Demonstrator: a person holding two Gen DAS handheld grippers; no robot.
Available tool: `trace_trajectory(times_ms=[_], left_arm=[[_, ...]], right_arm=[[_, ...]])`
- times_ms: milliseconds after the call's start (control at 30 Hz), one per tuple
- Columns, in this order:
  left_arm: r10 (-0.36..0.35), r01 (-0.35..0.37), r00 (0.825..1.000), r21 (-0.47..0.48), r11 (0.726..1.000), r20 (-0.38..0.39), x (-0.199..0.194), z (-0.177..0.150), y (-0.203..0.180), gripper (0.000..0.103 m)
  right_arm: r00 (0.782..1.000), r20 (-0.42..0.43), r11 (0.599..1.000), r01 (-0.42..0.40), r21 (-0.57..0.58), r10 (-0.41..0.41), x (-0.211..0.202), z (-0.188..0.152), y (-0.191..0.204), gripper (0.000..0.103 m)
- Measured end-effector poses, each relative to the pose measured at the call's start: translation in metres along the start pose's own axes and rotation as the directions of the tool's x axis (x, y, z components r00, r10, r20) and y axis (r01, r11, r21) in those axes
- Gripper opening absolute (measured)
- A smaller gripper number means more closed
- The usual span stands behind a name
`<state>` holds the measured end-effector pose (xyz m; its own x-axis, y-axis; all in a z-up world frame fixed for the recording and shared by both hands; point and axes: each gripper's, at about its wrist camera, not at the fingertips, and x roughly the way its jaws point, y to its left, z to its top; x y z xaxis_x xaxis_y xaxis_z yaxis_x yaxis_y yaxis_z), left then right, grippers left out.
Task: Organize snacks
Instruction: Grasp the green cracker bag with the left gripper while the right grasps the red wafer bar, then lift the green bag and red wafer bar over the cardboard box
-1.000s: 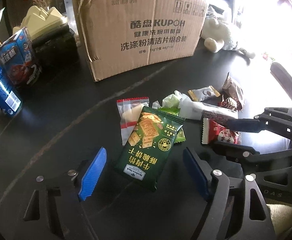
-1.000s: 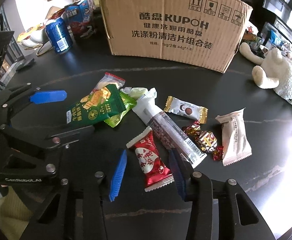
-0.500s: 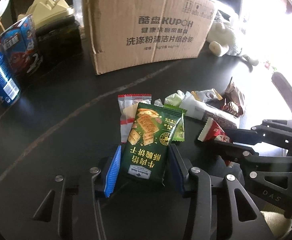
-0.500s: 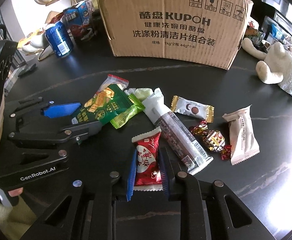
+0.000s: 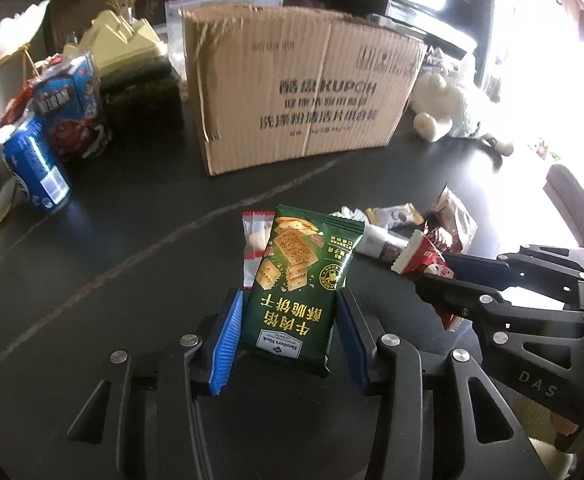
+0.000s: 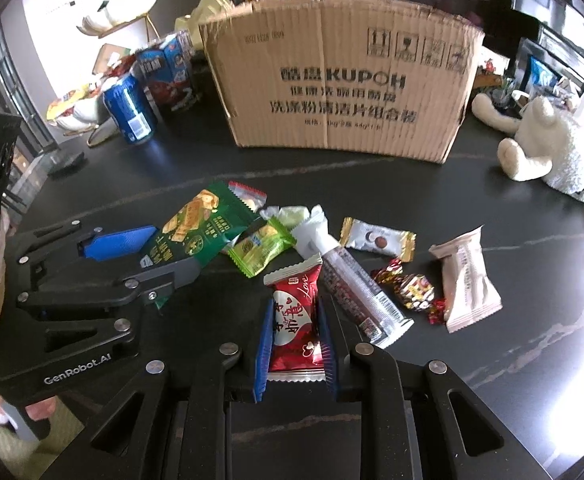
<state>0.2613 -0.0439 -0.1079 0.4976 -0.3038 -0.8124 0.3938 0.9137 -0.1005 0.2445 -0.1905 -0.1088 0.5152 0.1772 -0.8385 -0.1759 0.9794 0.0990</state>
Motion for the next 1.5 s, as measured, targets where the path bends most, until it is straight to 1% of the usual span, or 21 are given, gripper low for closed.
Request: trace_trajectory(times_ms=[67,267,467,700,933,1033,1133,1233,1367,1500], left_arm=[[0.01,-0.01,1.0,-0.007,1.0,0.011,-0.008,0.002,-0.002,0.046],[0.051,-0.049,0.995,-0.03,0.998,0.084,-0.04,0.018,-0.007,0.046],[0.057,-0.052,0.988,-0.041,0.998,0.143,-0.064,0.036,-0.012,0.046],[0.061,-0.054,0.973,-0.036,0.998,0.221,-0.091,0.064,-0.018,0.046],[0.059,-0.053,0.958,-0.028,0.998,0.28,-0.108,0.096,-0.022,0.046],[0.068,-0.065,0.953,-0.022,0.998,0.295,-0.112,0.109,-0.026,0.046],[0.064,-0.059,0.951,-0.023,0.998,0.303,-0.113,0.122,-0.025,0.046],[0.042,-0.035,0.954,-0.028,0.999,0.295,-0.109,0.135,-0.023,0.046],[0.055,-0.051,0.957,-0.021,0.998,0.286,-0.1,0.152,-0.022,0.046],[0.051,-0.043,0.962,-0.034,0.998,0.269,-0.087,0.174,-0.014,0.046]], right_arm=[[1.0,0.027,1.0,0.002,0.003,-0.002,-0.01,0.002,0.001,0.023],[0.994,0.112,1.0,0.004,0.005,-0.004,-0.04,0.011,0.003,0.023],[0.983,0.186,1.0,-0.003,0.024,-0.001,-0.065,0.026,0.0,0.023],[0.965,0.262,1.0,-0.007,0.024,0.001,-0.089,0.05,-0.004,0.023],[0.946,0.323,0.999,-0.017,0.028,0.007,-0.108,0.081,-0.015,0.023],[0.939,0.343,1.0,-0.002,0.02,-0.005,-0.113,0.095,-0.018,0.023],[0.934,0.358,1.0,0.018,0.015,-0.022,-0.117,0.107,-0.021,0.023],[0.929,0.369,1.0,0.019,0.019,-0.025,-0.117,0.121,-0.026,0.023],[0.929,0.369,1.0,0.013,0.025,-0.022,-0.112,0.14,-0.032,0.023],[0.93,0.365,0.999,0.027,0.033,-0.037,-0.103,0.161,-0.039,0.023]])
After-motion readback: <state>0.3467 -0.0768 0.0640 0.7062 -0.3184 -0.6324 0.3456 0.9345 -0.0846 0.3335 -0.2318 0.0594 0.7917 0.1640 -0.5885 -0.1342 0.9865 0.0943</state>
